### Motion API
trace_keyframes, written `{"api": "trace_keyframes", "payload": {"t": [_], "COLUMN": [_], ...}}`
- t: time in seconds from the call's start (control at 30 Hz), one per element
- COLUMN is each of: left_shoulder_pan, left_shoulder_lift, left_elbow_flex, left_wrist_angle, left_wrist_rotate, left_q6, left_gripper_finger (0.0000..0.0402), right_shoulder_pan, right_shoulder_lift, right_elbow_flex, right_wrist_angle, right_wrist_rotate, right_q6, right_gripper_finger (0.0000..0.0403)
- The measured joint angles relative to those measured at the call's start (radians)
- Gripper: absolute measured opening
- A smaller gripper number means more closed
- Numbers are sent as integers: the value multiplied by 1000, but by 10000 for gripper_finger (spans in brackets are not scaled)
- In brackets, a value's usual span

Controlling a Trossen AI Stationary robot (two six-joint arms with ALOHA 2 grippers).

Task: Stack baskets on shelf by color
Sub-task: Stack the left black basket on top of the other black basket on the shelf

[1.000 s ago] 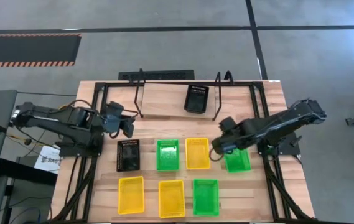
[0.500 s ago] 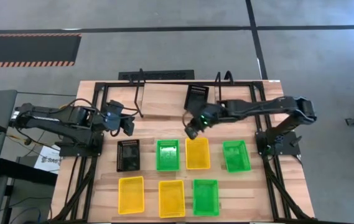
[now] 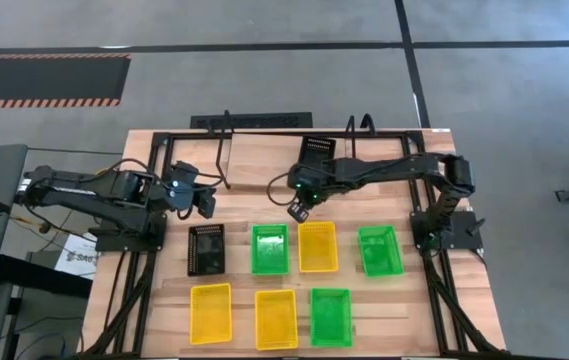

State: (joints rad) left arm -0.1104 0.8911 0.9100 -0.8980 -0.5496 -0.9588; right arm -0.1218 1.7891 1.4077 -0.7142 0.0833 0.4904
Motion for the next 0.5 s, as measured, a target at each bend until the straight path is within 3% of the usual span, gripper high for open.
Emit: {"api": "trace_keyframes", "payload": {"t": [0.23, 0.5], "left_shoulder_pan": [0, 0], "left_shoulder_lift": [0, 0], "left_elbow_flex": [0, 0], "left_wrist_angle": [-3, -3], "left_wrist_rotate": [-13, -14], "left_q6": [-2, -2], "left_gripper_finger": [77, 77], "right_shoulder_pan": [-16, -44], "right_shoulder_lift": [-2, -2], "right_elbow_flex": [127, 190], "right_wrist_angle": [-80, -31], "right_wrist_rotate": [124, 147], "right_q6": [-63, -124], "right_gripper_finger": [0, 0]}}
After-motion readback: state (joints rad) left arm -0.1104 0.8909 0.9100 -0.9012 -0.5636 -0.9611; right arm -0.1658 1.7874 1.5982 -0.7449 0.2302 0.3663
